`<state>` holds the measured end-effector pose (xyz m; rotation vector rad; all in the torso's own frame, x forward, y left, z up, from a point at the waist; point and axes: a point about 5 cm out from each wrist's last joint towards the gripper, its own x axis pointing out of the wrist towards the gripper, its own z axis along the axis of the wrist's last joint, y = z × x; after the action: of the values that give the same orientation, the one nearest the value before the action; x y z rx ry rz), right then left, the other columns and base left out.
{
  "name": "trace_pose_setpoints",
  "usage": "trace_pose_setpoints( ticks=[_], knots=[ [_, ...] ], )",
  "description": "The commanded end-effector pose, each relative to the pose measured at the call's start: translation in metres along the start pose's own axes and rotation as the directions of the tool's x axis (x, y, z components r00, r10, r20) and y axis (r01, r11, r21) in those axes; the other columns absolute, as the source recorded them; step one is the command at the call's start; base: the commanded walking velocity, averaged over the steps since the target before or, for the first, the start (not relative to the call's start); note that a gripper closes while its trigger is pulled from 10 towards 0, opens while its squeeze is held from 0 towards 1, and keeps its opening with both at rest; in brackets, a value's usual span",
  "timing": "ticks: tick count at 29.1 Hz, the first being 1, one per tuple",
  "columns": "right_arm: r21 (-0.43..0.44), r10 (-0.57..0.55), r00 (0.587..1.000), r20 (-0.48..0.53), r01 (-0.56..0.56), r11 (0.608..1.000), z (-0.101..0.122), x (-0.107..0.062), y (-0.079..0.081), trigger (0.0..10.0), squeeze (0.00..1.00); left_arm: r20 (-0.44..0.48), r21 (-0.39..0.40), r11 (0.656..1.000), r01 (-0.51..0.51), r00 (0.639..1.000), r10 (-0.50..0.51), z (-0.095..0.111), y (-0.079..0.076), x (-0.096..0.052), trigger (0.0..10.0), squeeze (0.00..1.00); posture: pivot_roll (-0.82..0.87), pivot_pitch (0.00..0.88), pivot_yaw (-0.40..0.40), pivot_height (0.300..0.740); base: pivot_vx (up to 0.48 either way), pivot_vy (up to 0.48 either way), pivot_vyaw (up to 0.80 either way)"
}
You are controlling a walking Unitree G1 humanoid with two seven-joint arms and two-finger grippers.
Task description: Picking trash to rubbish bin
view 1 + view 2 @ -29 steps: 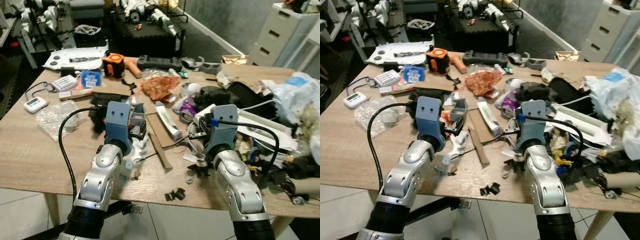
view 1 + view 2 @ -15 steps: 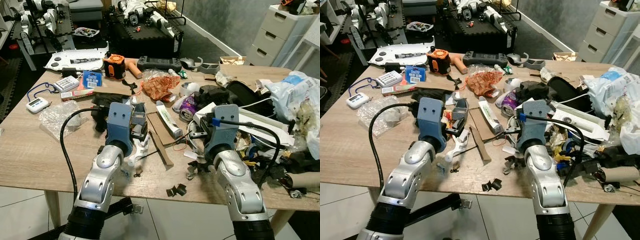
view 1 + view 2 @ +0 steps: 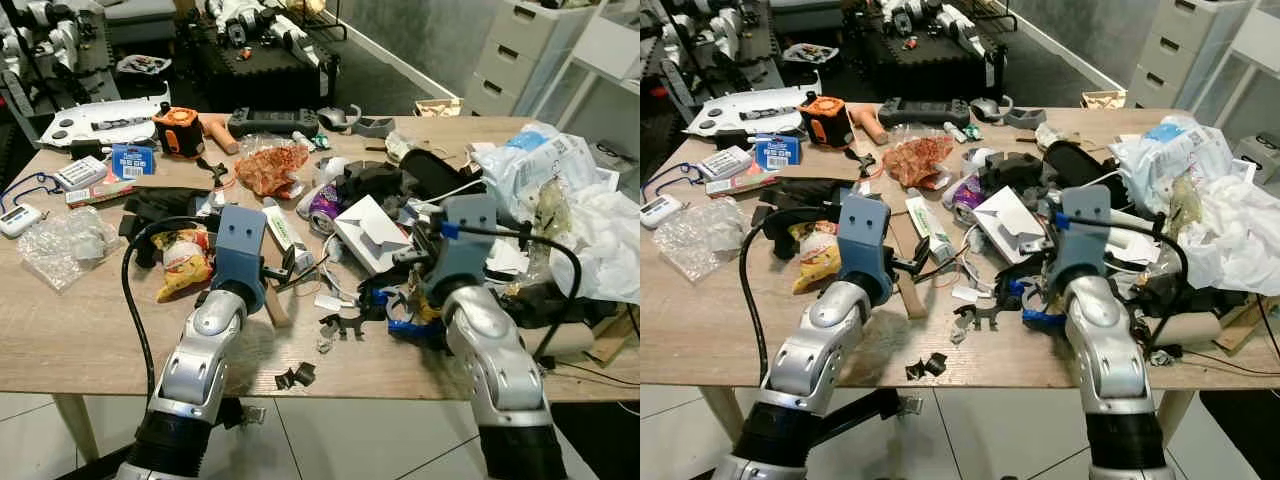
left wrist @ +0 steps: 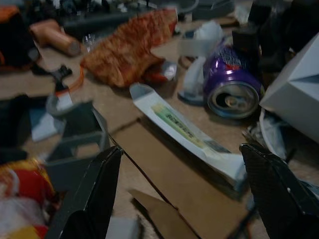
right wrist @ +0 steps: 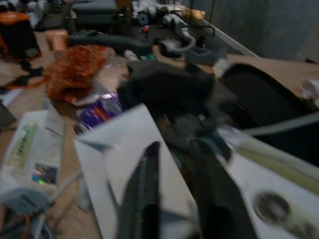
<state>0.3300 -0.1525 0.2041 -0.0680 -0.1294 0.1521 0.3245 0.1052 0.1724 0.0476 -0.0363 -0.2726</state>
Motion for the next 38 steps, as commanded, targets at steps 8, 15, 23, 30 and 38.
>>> trace_pose_setpoints(
  ticks=[8, 15, 23, 30, 38],
  knots=[
    [0.021, -0.013, 1.000, -0.023, 0.014, 1.000, 0.001, 0.021, -0.045, 10.0, 1.00, -0.022, 0.212, 0.948, 0.236, 0.971, -0.237, -0.006, -0.018, -0.002, 10.0, 0.00, -0.05, 0.157, 0.012, 0.740, 0.000, 0.000, 0.00],
    [0.134, 0.028, 0.997, 0.070, -0.037, 0.990, 0.007, 0.042, -0.058, 10.0, 1.00, -0.051, 0.325, 0.904, 0.278, 0.960, -0.277, -0.003, -0.019, 0.011, 10.0, 0.00, -0.04, 0.166, 0.011, 0.740, 0.000, 0.000, 0.00],
    [0.223, 0.120, 0.992, 0.045, -0.127, 0.966, 0.005, 0.056, -0.050, 10.0, 0.00, -0.042, 0.317, 0.906, 0.282, 0.958, -0.283, -0.002, -0.018, 0.012, 10.0, 0.00, -0.03, 0.152, 0.003, 0.740, 0.000, 0.000, 0.00],
    [0.254, 0.292, 0.952, 0.097, -0.307, 0.917, 0.011, 0.061, -0.033, 10.0, 0.00, -0.057, 0.303, 0.897, 0.321, 0.946, -0.319, -0.008, -0.025, 0.007, 10.0, 0.00, -0.02, 0.143, 0.014, 0.740, 0.000, 0.000, 0.00],
    [0.095, 0.375, 0.926, -0.026, -0.372, 0.924, -0.003, 0.058, -0.030, 10.0, 0.00, -0.056, 0.310, 0.888, 0.340, 0.939, -0.340, -0.010, -0.030, 0.008, 10.0, 0.00, -0.03, 0.128, 0.016, 0.740, 0.000, 0.000, 0.00]
  ],
)
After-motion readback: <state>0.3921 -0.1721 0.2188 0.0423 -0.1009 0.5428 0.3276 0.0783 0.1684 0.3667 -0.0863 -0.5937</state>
